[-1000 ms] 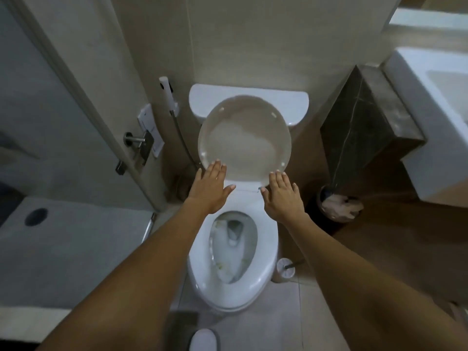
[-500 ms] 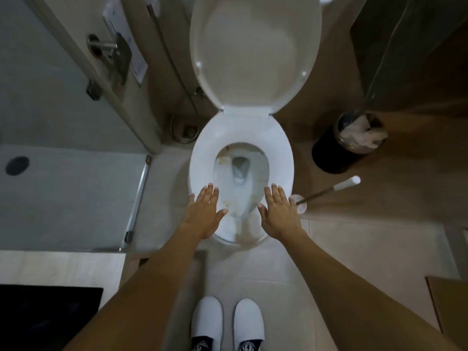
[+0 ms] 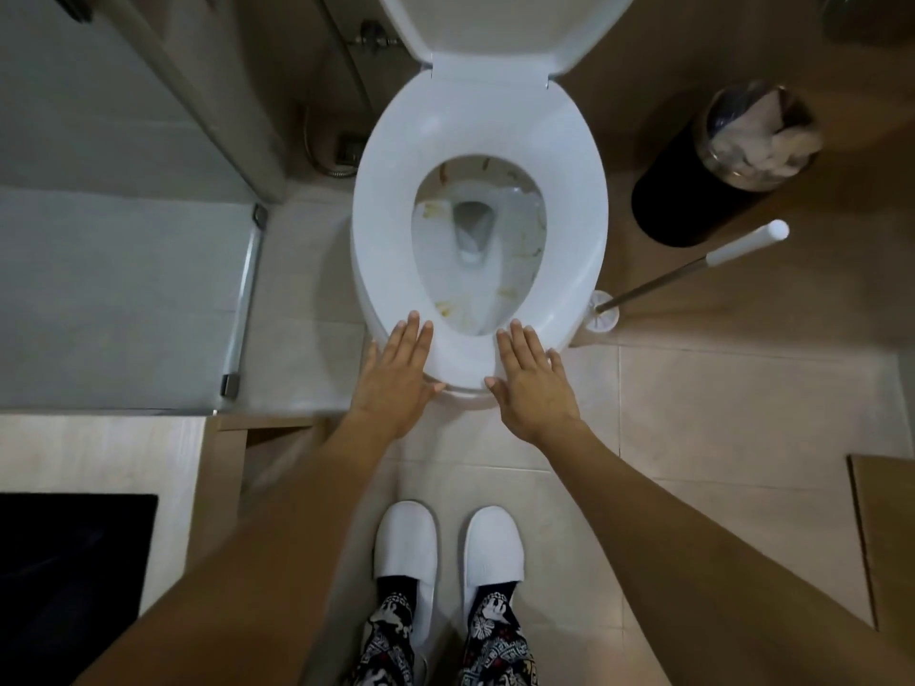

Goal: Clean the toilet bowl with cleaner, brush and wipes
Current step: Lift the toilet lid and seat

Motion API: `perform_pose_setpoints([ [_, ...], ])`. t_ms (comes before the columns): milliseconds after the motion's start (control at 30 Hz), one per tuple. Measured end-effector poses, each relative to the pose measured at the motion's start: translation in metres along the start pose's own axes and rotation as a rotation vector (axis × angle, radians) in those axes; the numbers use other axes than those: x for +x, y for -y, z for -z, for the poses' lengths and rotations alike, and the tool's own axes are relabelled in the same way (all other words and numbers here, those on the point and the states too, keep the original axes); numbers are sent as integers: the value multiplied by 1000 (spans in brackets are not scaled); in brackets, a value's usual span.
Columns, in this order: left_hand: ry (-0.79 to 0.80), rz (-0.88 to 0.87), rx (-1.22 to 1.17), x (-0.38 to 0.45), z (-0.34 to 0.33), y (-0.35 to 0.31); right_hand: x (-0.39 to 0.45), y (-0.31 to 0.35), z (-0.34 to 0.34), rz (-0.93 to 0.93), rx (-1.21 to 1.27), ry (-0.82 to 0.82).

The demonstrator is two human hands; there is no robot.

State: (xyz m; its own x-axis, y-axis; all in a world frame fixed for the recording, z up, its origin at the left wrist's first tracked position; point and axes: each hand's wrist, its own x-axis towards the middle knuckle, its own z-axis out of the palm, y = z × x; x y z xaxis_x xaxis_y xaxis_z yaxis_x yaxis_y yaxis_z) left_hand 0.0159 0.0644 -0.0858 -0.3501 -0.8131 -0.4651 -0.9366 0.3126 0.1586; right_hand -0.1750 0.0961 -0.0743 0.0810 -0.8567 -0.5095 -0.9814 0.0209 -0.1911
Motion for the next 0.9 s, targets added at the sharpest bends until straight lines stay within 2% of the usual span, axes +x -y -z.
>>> perform_pose_setpoints([
  [167, -31, 17, 198, 12, -3, 1, 2, -6, -11, 28, -46, -35],
  [333, -94, 26, 202, 17, -14, 2, 6, -6, -22, 29, -82, -117],
  [567, -180, 41, 51, 15, -26, 6, 6, -5, -27, 31, -237, -139],
  [900, -314, -27, 212, 14, -43, 12, 8, -8, -47, -5, -398, -308],
])
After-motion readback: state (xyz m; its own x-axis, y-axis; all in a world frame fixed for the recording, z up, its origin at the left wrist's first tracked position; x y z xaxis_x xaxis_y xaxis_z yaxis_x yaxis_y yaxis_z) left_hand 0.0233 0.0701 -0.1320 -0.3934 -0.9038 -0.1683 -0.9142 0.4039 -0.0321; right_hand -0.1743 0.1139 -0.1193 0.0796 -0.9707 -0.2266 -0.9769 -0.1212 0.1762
